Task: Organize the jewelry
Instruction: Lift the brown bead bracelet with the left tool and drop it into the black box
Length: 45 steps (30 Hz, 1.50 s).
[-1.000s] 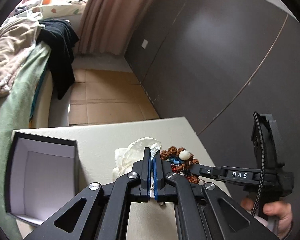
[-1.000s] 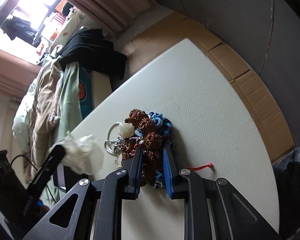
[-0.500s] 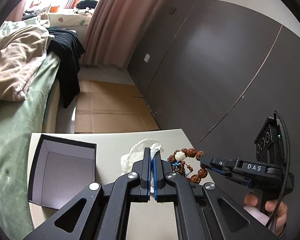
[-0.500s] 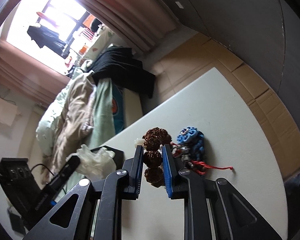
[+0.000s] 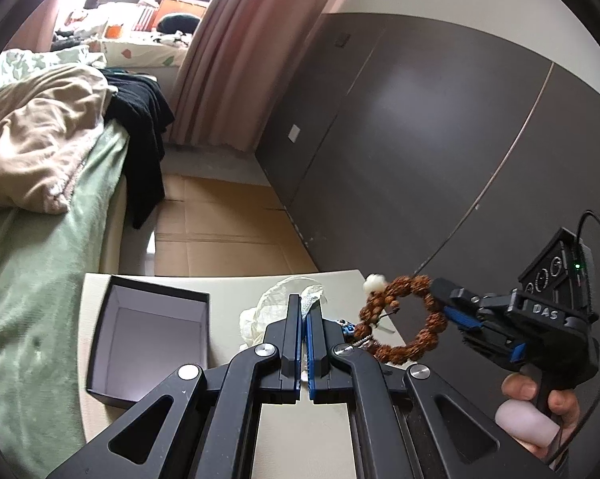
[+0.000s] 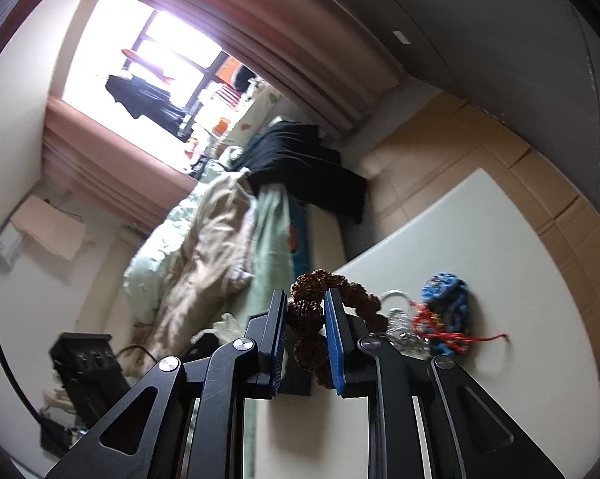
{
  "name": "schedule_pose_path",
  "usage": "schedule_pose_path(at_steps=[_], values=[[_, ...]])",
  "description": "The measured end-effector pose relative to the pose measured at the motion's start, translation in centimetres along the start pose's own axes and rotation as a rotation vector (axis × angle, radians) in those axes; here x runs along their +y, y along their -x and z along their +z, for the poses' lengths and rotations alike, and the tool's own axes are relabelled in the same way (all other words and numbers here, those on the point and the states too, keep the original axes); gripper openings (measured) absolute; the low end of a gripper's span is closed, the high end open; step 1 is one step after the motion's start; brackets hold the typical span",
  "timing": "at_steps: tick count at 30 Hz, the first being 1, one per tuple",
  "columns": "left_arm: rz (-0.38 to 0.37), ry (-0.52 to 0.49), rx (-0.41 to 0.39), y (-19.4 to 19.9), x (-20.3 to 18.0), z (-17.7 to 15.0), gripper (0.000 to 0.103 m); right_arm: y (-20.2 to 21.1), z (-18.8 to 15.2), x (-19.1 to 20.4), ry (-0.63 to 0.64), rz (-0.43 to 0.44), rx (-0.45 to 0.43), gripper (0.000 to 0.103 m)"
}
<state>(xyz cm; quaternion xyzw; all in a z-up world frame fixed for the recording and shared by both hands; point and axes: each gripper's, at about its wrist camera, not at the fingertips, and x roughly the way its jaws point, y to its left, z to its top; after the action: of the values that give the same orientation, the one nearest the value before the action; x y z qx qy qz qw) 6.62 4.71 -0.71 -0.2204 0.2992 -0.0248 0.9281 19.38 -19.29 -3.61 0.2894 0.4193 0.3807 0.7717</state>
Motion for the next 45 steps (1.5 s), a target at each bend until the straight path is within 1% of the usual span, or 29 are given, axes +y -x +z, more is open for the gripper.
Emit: schedule_pose_path(at_steps=[4,9,13,16,18,20,21,23,24,26,27,31,33,38,40,41,42,43,44,45], values=[[0.019,0.013,-0.016,0.8,1.0,0.3,0.001,0.2,-0.1,1.5,0.007,0.051,-0.03,0.02],[0.027,0.04,-0.031,1.6,2.1,0.8,0.001,-0.1,0.4,3.6,0.026,0.095,-0.042,0.02],[0.032,0.055,-0.044,2.1,2.9,1.2,0.001,-0.6,0.8,5.6,0.058,0.11,-0.049,0.02],[0.032,0.064,-0.038,2.3,3.4,1.5,0.001,-1.4,0.8,7.2,0.074,0.13,-0.044,0.02],[0.046,0.073,-0.04,2.4,3.8,1.6,0.001,-2.0,0.9,8.3,0.09,0.131,-0.038,0.02],[0.044,0.1,-0.029,2.3,4.4,1.8,0.002,-2.4,0.9,9.2,0.105,0.134,-0.04,0.02],[0.035,0.119,-0.017,2.1,4.8,1.9,0.005,-2.7,0.9,9.7,0.109,0.143,-0.04,0.02],[0.021,0.169,0.011,1.9,5.8,2.0,0.029,-3.1,0.8,10.1,0.112,0.163,-0.039,0.02],[0.023,0.19,0.016,1.8,6.3,2.0,0.063,-3.3,0.6,10.2,0.113,0.176,-0.038,0.02],[0.052,0.205,-0.013,2.3,6.8,1.9,0.095,-3.6,0.2,10.3,0.11,0.202,-0.03,0.02],[0.065,0.202,-0.035,2.7,6.9,1.9,0.096,-4.0,0.1,10.3,0.104,0.213,-0.021,0.02],[0.106,0.192,-0.06,3.7,7.4,2.4,0.096,-5.1,-0.5,10.6,0.106,0.214,0.009,0.02],[0.12,0.209,-0.066,4.1,8.0,2.6,0.096,-5.9,-1.0,10.5,0.103,0.217,0.033,0.02],[0.128,0.271,-0.087,5.0,10.4,2.9,0.096,-8.0,-1.8,10.7,0.094,0.208,0.077,0.02],[0.136,0.28,-0.1,5.4,11.0,3.0,0.096,-9.2,-2.2,10.5,0.077,0.192,0.101,0.023],[0.139,0.284,-0.104,5.7,10.9,3.0,0.096,-9.8,-2.4,10.4,0.068,0.199,0.109,0.022],[0.139,0.294,-0.112,5.9,11.3,3.0,0.096,-10.4,-2.7,10.5,0.062,0.227,0.131,0.028],[0.138,0.301,-0.116,6.0,11.5,3.1,0.096,-10.9,-2.9,10.4,0.06,0.24,0.151,0.048],[0.137,0.306,-0.118,6.0,11.6,3.2,0.096,-11.4,-3.1,10.6,0.063,0.24,0.174,0.059],[0.138,0.311,-0.119,6.1,11.7,3.2,0.096,-11.4,-3.3,10.6,0.069,0.225,0.171,0.073]])
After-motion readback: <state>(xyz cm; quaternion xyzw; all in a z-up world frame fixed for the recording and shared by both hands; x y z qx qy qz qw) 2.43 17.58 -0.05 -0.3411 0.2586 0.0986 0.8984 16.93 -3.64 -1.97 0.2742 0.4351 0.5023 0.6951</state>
